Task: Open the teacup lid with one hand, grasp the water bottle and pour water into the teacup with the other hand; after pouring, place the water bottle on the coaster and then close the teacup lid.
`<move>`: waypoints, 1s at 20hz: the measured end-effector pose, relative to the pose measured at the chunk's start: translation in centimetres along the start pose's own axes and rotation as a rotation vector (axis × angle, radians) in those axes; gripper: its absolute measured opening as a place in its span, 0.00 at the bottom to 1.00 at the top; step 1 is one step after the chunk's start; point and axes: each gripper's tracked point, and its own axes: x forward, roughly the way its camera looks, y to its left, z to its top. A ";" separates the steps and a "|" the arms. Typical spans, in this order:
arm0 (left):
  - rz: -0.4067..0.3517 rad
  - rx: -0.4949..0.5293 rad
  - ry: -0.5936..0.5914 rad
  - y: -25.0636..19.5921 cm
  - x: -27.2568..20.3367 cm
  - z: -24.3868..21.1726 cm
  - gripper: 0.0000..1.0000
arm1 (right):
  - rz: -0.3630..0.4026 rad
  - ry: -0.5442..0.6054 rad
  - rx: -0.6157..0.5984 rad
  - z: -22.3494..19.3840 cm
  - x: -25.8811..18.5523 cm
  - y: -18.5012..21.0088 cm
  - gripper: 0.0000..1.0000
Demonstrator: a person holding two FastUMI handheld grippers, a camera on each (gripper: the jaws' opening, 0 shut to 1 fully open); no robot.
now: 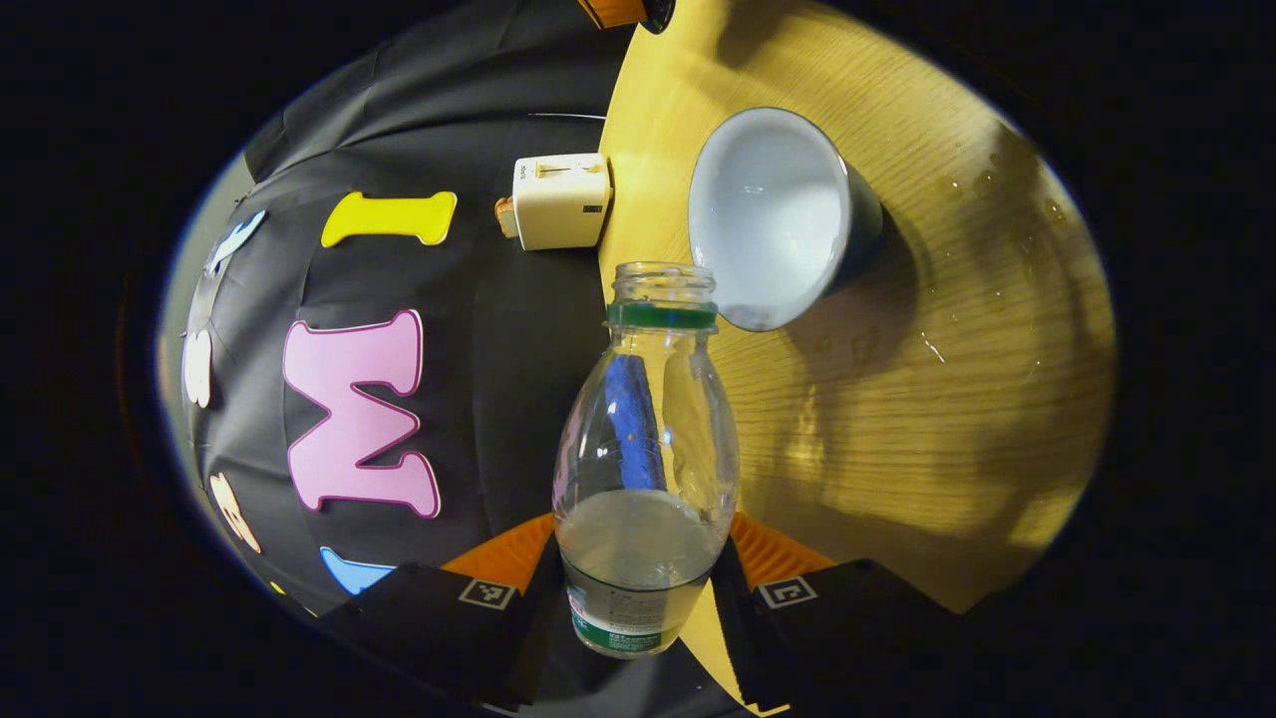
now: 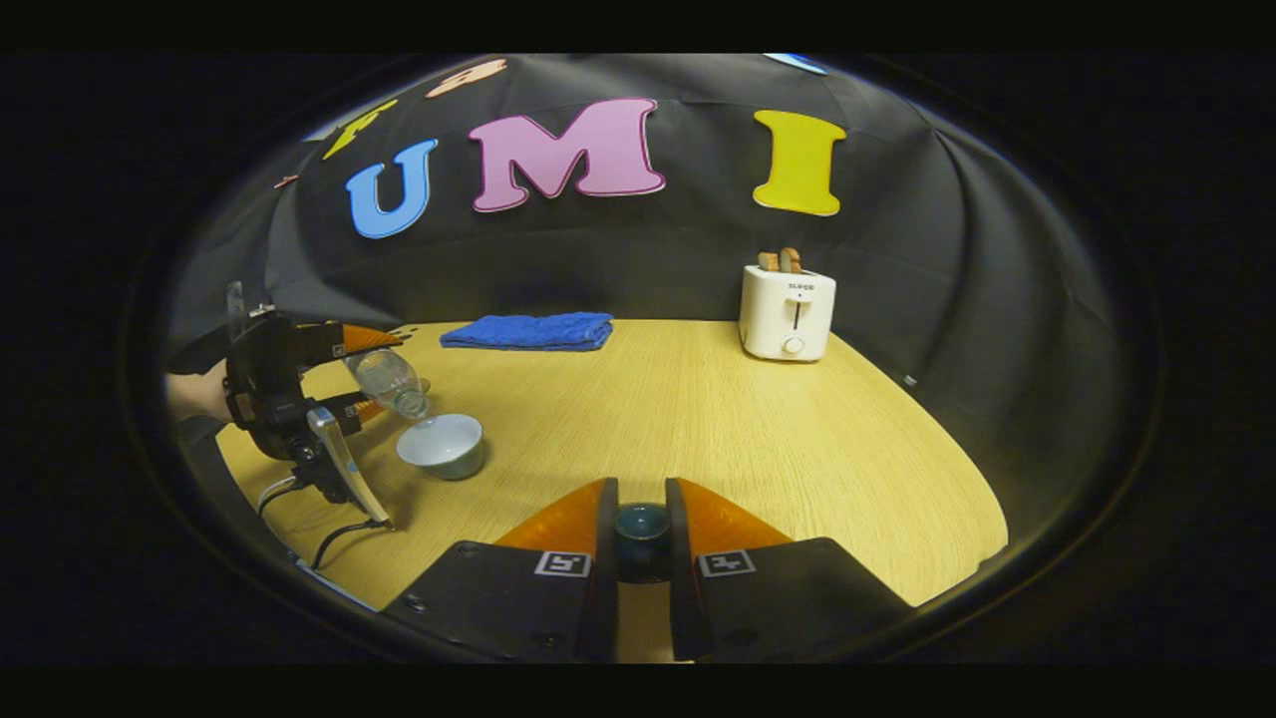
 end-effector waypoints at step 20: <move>0.031 0.179 -0.023 1.6 0.7 -0.3 0.73 | 0.029 0.008 -0.019 -0.5 0.5 0.5 0.19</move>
